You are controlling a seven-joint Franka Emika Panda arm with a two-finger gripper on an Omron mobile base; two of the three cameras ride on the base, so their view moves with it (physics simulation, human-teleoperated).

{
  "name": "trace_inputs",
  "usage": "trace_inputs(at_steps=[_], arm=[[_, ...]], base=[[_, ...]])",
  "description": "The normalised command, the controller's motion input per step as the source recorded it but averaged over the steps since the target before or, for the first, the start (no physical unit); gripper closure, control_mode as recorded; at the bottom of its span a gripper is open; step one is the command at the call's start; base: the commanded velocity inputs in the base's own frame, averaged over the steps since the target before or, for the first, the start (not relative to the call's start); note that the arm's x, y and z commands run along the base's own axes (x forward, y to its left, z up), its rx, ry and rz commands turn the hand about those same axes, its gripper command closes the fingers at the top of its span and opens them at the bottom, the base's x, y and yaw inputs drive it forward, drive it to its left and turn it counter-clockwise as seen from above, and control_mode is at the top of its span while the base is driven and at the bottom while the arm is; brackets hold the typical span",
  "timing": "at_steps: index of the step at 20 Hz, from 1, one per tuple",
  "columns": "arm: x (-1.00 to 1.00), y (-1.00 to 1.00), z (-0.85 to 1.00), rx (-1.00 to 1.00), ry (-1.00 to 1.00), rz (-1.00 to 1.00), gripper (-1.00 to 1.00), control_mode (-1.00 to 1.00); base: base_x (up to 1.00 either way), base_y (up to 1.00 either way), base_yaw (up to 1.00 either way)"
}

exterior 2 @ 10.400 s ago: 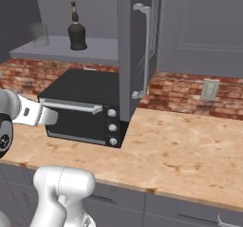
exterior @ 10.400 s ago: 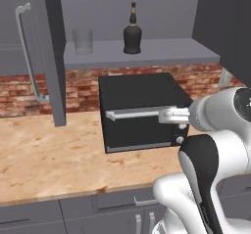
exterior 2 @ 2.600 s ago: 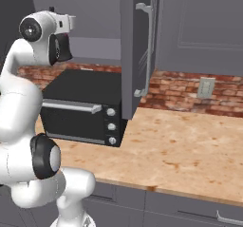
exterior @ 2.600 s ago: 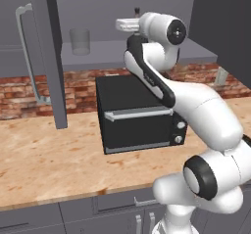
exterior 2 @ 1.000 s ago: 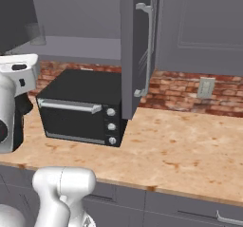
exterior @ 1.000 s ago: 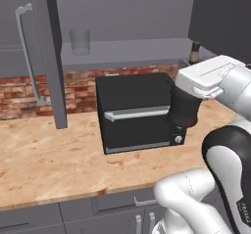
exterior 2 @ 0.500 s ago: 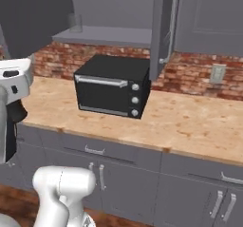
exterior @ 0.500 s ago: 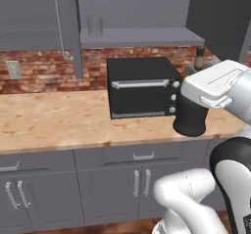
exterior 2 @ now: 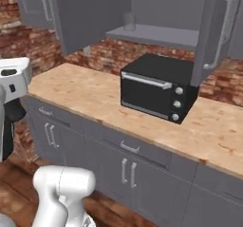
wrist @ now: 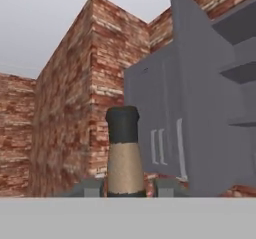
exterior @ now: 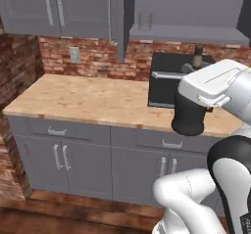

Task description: There is a bowl on the dining counter. Grab a lemon wedge from the fridge and place it in the bowl. Then get the liquor bottle and glass cup from the cabinet and place them next to the bowl.

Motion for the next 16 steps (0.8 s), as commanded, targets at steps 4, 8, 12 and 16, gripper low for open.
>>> trace_inputs(at_steps=[4,8,12,16], arm=[[0.0,0.0,0.0,0.0,0.0,0.0,1.0,1.0],[0.0,0.0,0.0,0.0,0.0,0.0,1.0,1.0],[0.0,0.0,0.0,0.0,0.0,0.0,1.0,1.0],[0.0,0.0,0.0,0.0,0.0,0.0,1.0,1.0]], base=[[-0.05,0.35,0.59],[0.0,0.4,0.61],[0.0,0.4,0.61],[0.0,0.43,0.58]])
